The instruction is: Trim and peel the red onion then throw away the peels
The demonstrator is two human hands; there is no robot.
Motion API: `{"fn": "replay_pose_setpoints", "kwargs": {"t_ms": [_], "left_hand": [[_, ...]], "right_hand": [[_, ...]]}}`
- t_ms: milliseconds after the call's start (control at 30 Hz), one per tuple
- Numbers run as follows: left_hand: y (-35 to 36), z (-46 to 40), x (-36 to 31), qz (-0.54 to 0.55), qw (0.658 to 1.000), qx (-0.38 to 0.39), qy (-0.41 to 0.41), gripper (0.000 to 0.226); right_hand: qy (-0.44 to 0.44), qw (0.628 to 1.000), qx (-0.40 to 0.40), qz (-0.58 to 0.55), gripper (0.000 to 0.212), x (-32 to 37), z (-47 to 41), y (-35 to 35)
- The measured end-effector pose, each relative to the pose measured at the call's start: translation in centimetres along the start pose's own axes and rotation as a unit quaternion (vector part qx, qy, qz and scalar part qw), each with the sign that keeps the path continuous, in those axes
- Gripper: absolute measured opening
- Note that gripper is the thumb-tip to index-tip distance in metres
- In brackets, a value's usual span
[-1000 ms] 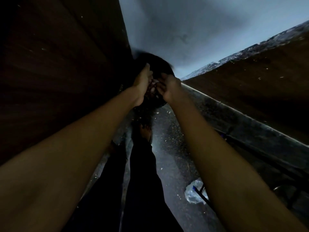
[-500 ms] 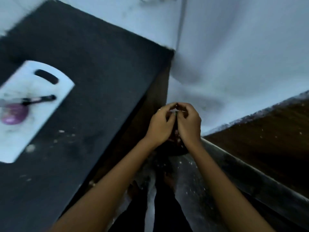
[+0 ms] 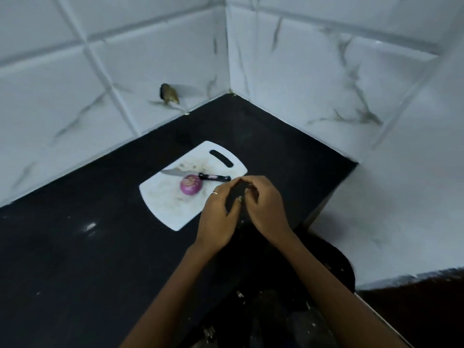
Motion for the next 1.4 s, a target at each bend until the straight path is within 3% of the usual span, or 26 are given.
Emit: {"fn": "replay_pose_setpoints", "kwargs": {"t_ms": [267,567,767,900,1233,1400], "left_hand": [[-5.2,-1.0,6.4,-0.024,0.994,-0.055,-0.093,0.046],[-4.9,-5.7,9.4,-0.022,0.979,-0.093,-0.182,0.059],[-3.8,-8.6,9.9,-0.034,0.953,-0.147,-0.262,0.076],[-3.2,-9.3,10.1,-0.059,0.940,-0.180,-0.283,0.074],[-2.8,-9.5,10.3,-0.063,0.925,-0.228,-0.296,0.067],[-3.0,-9.7,10.3,-0.075,0.923,-0.234,-0.297,0.063]], "right_hand": [[-0.020,0.994,0.104,0.037,0.036,0.5,-1.8,5.9],[-0.051,0.971,0.207,0.107,0.033,-2.7,-6.8,10.6],[-0.096,0.936,0.295,0.167,0.032,-5.3,-10.2,12.4],[-0.133,0.912,0.346,0.176,0.031,-6.3,-11.5,13.5],[-0.077,0.936,0.335,0.073,0.025,-7.3,-12.0,14.4],[-0.014,0.962,0.272,0.023,0.021,-7.3,-12.4,14.4]]}}
Point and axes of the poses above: each hand's wrist, its own z-axis away from the middle knuckle, its own y-axis out of the palm, x = y × z, the point moved 2 cm from there along -z, towards the middle knuckle, and after that the axes turned 12 degrees about -y, right-handed, at the moved point
